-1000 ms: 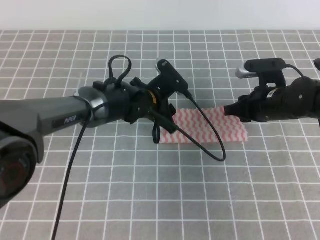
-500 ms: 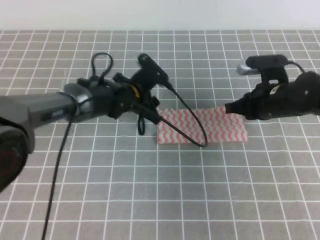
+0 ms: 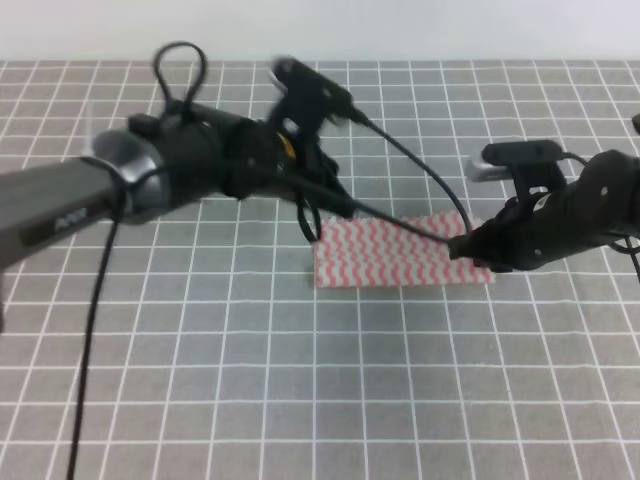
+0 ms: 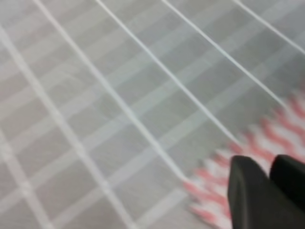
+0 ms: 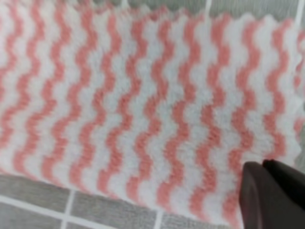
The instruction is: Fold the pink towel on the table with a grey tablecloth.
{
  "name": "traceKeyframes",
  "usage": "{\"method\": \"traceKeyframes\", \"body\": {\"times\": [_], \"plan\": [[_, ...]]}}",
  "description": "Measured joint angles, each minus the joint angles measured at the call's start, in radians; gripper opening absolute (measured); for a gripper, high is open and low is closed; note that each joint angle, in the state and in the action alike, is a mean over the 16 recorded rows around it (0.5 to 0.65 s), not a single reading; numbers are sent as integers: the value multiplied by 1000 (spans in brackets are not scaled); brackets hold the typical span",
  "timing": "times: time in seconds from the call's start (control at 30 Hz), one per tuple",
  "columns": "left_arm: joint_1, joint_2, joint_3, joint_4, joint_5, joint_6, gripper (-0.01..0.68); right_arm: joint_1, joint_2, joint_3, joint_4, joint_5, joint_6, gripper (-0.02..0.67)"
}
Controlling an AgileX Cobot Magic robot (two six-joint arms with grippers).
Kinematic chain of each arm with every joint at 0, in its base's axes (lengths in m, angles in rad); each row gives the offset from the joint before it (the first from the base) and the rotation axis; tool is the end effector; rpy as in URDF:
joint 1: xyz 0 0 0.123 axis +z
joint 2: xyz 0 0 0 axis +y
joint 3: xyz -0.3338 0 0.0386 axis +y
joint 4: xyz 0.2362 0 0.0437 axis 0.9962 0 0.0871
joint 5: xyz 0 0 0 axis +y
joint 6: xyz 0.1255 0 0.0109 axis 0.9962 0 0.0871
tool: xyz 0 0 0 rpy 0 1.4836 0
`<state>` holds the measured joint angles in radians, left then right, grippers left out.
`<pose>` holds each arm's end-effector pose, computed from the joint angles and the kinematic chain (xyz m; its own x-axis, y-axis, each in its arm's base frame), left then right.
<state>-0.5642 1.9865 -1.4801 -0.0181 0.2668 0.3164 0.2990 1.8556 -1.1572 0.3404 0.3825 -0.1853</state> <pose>0.4182 -0.2654 0.2566 -0.3531 0.5720 -0.7404 0.6716 0.7059 0.2250 0.3872 0.1358 0.2107 -0.8307 -0.1192 -0.5438 -0.2519 0.9516 0.1763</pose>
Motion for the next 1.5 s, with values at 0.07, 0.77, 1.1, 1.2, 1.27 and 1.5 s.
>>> {"method": "traceKeyframes", "body": {"times": [0.07, 0.77, 1.1, 1.2, 1.27, 1.5], "plan": [[-20, -6, 0, -21, 35, -14, 83, 0, 12, 0, -1, 6, 0, -15], [-82, 113, -1, -66, 172, 26, -1, 0, 35, 0, -13, -2, -1, -14], [-82, 75, -7, -33, 170, 26, -1, 0, 20, -11, -13, -1, 2, 94], [-82, 58, -11, -29, 165, 26, -1, 0, 14, -19, -13, 6, 8, 146], [-82, 50, -12, -29, 162, 26, -1, -1, 9, -24, -15, 11, 16, 182], [-82, 52, -19, -39, 151, 27, -1, -11, 6, -39, -31, 30, 51, 254]]}}
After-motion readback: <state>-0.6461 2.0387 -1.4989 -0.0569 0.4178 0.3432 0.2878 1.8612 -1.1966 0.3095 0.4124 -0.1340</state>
